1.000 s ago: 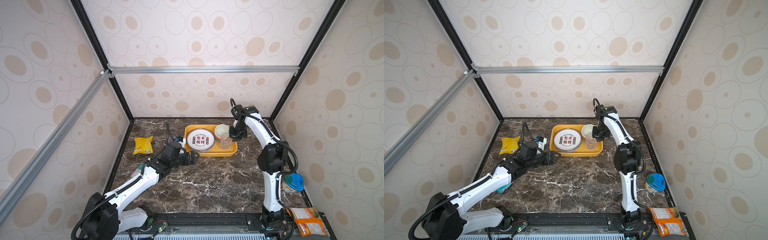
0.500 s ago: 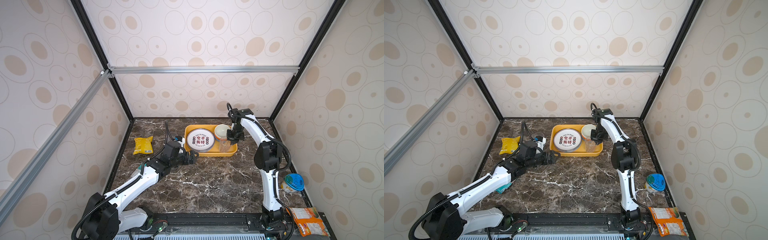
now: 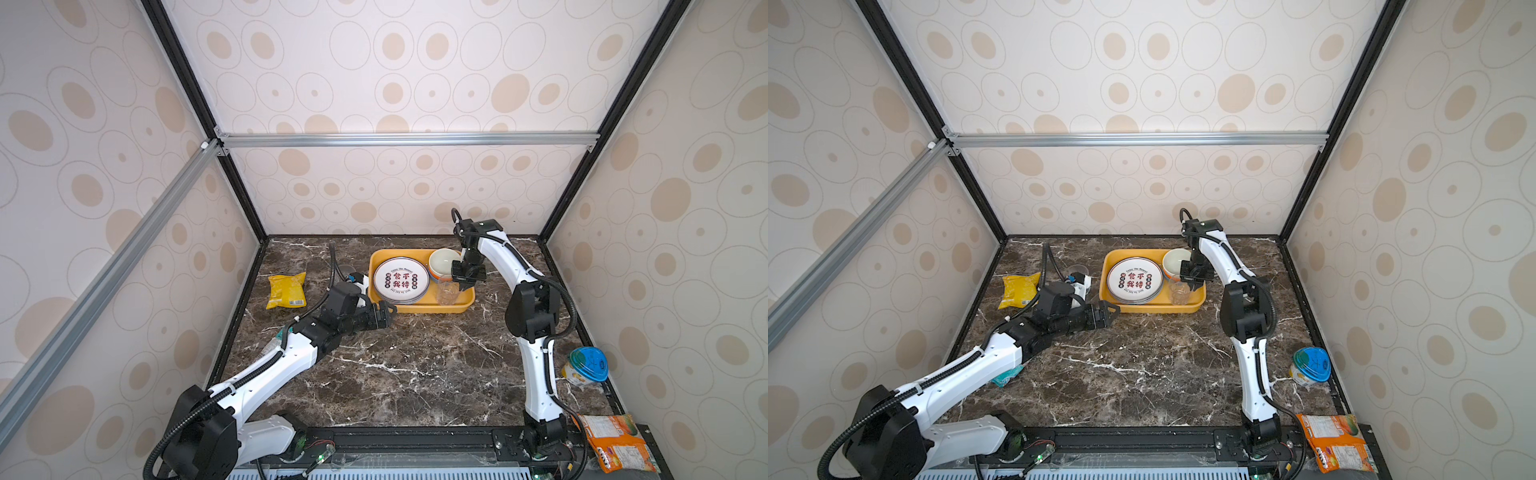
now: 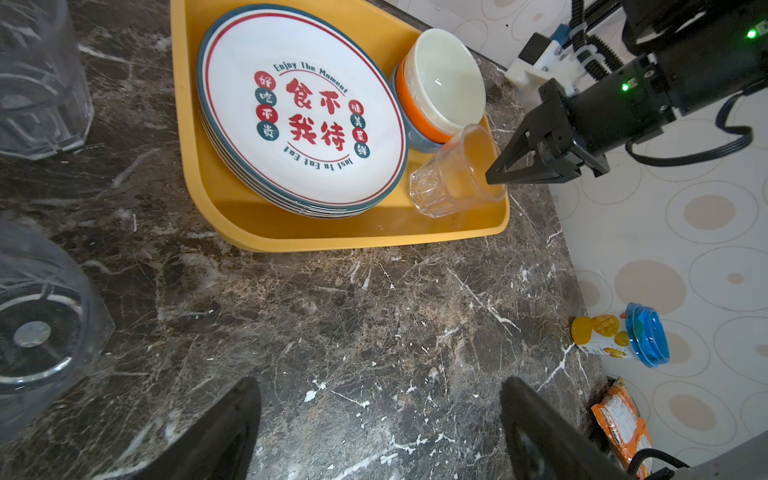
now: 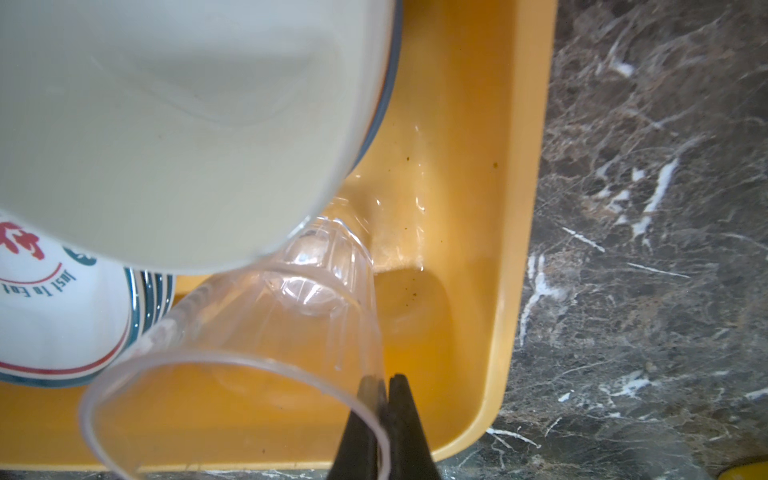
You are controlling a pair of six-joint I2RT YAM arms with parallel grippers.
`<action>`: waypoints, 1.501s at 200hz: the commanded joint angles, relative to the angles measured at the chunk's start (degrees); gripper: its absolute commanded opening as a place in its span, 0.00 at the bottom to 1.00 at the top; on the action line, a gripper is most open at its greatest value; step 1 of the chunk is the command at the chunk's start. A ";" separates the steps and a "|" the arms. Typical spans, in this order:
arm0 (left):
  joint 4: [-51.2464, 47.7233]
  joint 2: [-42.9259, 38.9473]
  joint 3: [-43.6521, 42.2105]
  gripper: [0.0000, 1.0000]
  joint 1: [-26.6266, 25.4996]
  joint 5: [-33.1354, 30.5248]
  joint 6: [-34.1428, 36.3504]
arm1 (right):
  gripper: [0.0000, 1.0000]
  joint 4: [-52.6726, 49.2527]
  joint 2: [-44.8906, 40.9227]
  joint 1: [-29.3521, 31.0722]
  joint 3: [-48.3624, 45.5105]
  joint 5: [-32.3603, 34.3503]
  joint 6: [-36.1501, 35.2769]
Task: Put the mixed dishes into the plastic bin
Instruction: 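Lower the clear cup into the bin beside the bowls and open the right gripper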
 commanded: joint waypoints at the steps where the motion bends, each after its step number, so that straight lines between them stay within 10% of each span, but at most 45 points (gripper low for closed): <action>1: 0.43 -0.85 -0.19 0.90 0.46 0.19 -0.38 | 0.03 -0.89 0.64 1.50 0.16 0.23 0.27; 300: -3.97 -1.65 1.70 0.88 2.67 -3.57 -1.58 | 0.26 -0.98 -6.18 1.59 2.14 3.25 0.61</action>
